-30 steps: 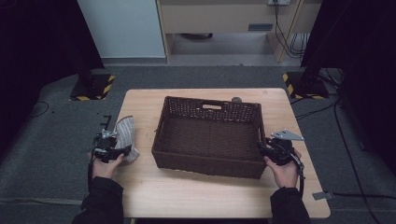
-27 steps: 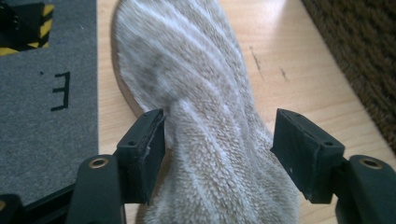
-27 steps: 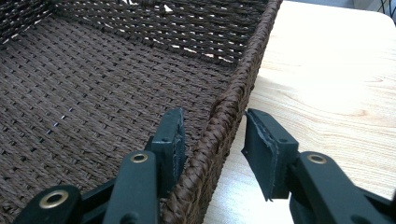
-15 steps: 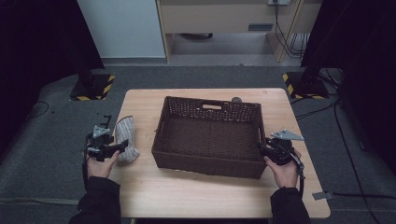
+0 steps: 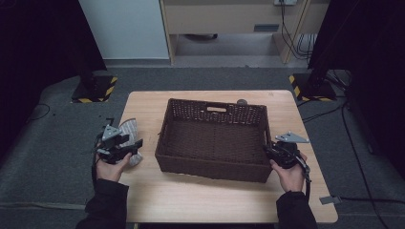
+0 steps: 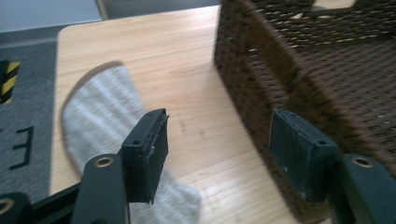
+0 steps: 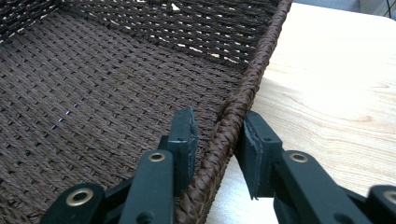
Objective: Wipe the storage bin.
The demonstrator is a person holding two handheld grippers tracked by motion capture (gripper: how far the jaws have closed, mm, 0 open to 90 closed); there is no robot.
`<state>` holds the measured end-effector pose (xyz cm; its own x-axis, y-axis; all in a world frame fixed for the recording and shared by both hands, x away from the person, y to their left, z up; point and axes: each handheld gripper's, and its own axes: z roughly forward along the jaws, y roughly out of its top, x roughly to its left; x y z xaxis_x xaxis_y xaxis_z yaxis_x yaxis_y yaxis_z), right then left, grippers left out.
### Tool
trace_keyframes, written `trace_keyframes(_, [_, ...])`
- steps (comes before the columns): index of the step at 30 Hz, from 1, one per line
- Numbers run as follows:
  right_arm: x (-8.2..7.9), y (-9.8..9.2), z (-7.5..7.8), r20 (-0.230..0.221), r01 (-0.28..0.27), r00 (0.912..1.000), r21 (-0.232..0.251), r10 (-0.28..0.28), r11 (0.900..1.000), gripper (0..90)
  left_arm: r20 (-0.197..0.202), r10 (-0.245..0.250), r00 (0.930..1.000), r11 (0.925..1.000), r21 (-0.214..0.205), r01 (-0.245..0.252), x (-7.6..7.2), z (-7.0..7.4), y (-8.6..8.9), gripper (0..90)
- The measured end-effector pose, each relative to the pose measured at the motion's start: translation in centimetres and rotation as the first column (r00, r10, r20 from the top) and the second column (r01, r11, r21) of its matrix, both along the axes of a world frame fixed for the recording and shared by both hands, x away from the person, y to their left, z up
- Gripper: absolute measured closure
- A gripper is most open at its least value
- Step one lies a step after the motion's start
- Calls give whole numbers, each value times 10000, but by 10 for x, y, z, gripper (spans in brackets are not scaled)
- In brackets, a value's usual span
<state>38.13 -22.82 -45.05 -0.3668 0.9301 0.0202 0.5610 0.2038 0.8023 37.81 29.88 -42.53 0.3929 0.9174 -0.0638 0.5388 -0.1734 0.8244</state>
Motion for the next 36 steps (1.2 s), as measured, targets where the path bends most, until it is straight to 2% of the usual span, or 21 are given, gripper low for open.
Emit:
trace_keyframes(2, [1,-1,0,45,-37,10000,25,37,10000,685,-55,-314,9995,9992,-243,313,1,1,-6,384])
trace_keyframes(9, [1,0,0,37,-95,9999,8,95,10000,691,-27,-1019,9948,9944,-290,1018,-1,4,-32,421])
trace_keyframes(15, [1,3,0,46,-169,9998,-18,169,9999,690,-236,-1245,9919,9922,-48,1244,0,-2,-47,465])
trace_keyframes(19, [1,4,0,63,-202,9998,-14,202,9998,689,-608,-1328,9893,9911,-6,1330,3,-10,-50,539])
trace_keyframes(22, [2,3,0,111,-164,9998,64,163,9998,683,-752,-1550,9851,9879,-175,1541,3,-13,-52,621])
trace_keyframes(24, [1,3,0,107,-130,9999,70,130,9999,663,-730,-1490,9861,9888,-57,1490,2,-12,-53,641])
trace_keyframes(28, [1,2,0,265,42,9996,-36,-41,10000,564,-776,-1397,9871,9902,-206,1385,1,-13,-53,658])
trace_keyframes(36, [-5,1,5,372,8,9993,-302,3,9995,530,-757,-1295,9887,9916,-145,1288,-10,-12,-55,661])
